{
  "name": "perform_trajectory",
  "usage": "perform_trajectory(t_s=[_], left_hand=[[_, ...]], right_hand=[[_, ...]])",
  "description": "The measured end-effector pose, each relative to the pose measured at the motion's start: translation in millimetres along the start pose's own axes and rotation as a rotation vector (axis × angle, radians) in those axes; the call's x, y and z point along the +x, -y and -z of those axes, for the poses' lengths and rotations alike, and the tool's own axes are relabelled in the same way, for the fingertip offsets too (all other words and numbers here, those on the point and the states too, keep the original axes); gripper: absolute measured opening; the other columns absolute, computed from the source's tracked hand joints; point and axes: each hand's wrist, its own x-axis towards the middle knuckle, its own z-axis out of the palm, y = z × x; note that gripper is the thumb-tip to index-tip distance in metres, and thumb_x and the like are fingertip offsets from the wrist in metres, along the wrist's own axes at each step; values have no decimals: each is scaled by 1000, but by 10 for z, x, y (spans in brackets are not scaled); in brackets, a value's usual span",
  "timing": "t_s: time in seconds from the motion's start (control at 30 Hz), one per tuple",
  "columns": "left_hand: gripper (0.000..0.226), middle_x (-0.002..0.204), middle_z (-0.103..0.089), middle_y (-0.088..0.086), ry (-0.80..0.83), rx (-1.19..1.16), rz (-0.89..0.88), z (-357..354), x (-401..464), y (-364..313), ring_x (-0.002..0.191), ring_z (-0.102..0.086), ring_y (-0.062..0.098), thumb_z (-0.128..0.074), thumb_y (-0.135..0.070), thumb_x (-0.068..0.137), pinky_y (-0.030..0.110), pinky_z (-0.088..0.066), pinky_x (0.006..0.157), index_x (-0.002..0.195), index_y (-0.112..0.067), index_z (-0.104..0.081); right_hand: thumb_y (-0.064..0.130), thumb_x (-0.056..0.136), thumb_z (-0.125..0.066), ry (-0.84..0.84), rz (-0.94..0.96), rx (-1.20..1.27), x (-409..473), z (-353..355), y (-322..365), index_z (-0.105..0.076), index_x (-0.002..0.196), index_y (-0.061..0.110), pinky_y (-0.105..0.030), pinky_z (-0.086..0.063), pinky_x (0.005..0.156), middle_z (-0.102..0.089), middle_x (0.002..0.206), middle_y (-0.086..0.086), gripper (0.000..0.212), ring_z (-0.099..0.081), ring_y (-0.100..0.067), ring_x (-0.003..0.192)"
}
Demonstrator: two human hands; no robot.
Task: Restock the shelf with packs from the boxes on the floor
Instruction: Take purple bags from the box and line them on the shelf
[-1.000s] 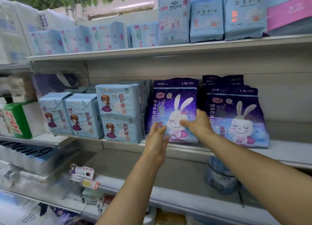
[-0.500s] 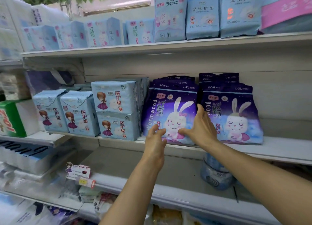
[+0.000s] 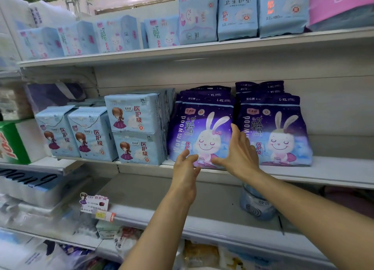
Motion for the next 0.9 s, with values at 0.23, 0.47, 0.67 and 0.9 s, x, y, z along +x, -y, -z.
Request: perform_trajectory(t_s=[0.23,0.47,0.67,0.9], left_hand=[[45,130,-54,6,6,-63,56,-64,99,-74,113,-51,18,-51,-4,98,27,-42,100,141,-13,-46],[42,120,-57,5,6,-19,59,11,111,-56,108,-55,17,-51,-4,98,31,-46,99,139,-12,-48],[41,99,-54,1,-41,-20,48,58,95,11,85,-54,10,-50,-4,98,33,-46,101,138,-10,-47],[37,93,-53,2,-77,-55,22,60,55,49,86,-53,12,-51,-3,98,33,-49,95,133,-12,-49]], right_hand=[[48,72,-79,-28,3,-97,131,-39,37,-7,151,15,-40,-38,97,-39,135,-11,112,-43,-29,124],[55,75,-72,-59,32,-130,76,-43,-31,-12,150,16,-40,-39,92,-37,131,-9,103,-46,-28,117],[52,75,-72,-27,46,-103,-16,8,-65,-14,150,18,-40,-39,93,-35,133,-9,101,-44,-29,119],[49,77,-72,-40,83,-51,-96,28,-96,-18,149,20,-42,-38,94,-36,133,-8,95,-42,-28,119]])
